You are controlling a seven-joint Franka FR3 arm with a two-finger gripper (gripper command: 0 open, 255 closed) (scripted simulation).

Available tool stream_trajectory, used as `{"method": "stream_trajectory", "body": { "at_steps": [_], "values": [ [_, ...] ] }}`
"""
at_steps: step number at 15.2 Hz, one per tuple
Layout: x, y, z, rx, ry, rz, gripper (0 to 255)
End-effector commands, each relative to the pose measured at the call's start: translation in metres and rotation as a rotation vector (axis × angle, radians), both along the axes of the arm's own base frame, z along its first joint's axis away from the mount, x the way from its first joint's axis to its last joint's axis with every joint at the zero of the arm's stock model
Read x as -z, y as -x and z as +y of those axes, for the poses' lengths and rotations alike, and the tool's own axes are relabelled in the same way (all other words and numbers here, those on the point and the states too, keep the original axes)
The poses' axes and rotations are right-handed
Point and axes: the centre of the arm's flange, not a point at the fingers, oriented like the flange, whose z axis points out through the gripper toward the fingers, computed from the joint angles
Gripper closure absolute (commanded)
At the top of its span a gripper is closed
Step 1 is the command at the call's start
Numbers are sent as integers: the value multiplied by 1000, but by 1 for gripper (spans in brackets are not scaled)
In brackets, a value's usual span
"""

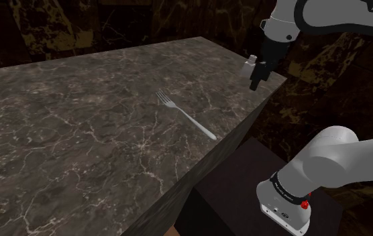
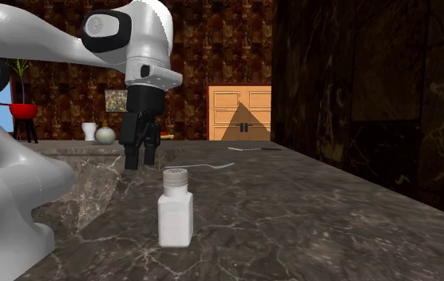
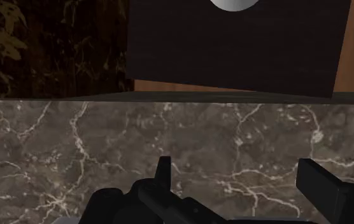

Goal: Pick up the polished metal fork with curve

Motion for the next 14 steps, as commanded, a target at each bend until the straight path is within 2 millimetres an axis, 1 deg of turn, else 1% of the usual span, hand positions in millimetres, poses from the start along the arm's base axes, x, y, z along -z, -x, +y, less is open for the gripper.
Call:
{"method": "stream_trajectory", "body": {
  "at_steps": [1,14],
  "values": [
    [0,0,0,0,0,0,0],
    [15,-54,149,-5,-68,-52,0]
  ]
}}
